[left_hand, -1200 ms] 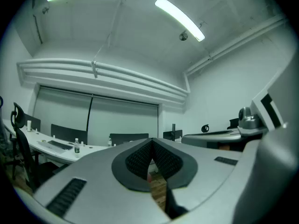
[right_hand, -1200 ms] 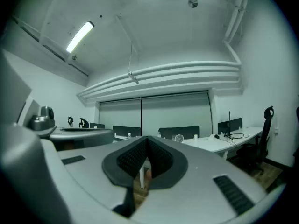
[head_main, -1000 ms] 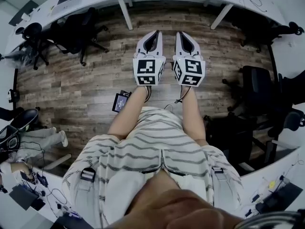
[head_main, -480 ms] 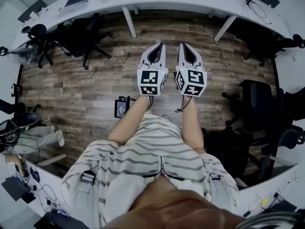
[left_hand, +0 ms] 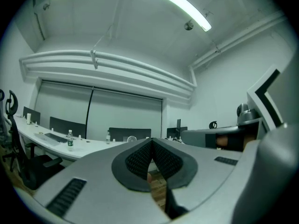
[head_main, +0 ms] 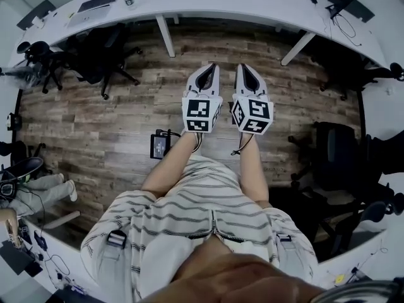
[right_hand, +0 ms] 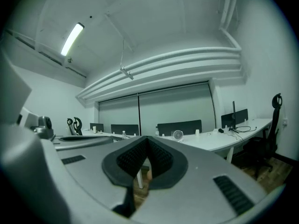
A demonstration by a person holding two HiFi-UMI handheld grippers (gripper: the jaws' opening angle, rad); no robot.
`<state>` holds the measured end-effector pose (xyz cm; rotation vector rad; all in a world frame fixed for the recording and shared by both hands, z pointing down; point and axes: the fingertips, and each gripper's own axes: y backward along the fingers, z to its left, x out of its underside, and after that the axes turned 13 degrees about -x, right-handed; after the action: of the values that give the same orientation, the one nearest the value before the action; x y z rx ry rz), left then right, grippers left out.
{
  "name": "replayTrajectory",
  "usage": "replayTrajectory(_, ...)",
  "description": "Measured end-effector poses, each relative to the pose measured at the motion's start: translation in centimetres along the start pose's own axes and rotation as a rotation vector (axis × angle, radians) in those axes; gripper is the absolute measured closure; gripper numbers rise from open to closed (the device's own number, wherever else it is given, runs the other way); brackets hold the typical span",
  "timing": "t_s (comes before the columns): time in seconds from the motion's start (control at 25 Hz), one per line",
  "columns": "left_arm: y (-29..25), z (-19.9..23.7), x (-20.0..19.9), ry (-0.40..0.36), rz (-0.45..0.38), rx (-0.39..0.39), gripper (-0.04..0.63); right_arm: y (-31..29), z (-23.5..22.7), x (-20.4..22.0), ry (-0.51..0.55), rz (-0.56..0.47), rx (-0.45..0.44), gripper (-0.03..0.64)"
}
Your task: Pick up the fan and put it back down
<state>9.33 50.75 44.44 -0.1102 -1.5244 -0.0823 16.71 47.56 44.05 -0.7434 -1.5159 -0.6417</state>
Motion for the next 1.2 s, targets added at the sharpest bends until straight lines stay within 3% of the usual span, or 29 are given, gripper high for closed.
replayTrajectory(0.24,-12.9,3.2,-0.4,0.016,-0.020,0.007,0.589,-10.6,-6.7,-0.6,0.002,-0.017,0.029,0.606)
replayTrajectory(0.64,-33.0,7.1,-4.1,0.020,-0.017,0.073,0.589,-28.2,-16.2,-5.1,0.005,-0.012,0.064,0.606)
replayTrajectory(0.92,-42.5,11.3,-5.5,0.026,-0.007,0.094,0.589,-37.6,-19.6,-7.3,0.029,-0.004,0.090,0.606)
replayTrajectory(1.2,-48.3,12.8,-6.1,0.042,-0.003,0.125,0.589,-42.7,-22.5,-8.1,0.024,0.002,0.118,0.606)
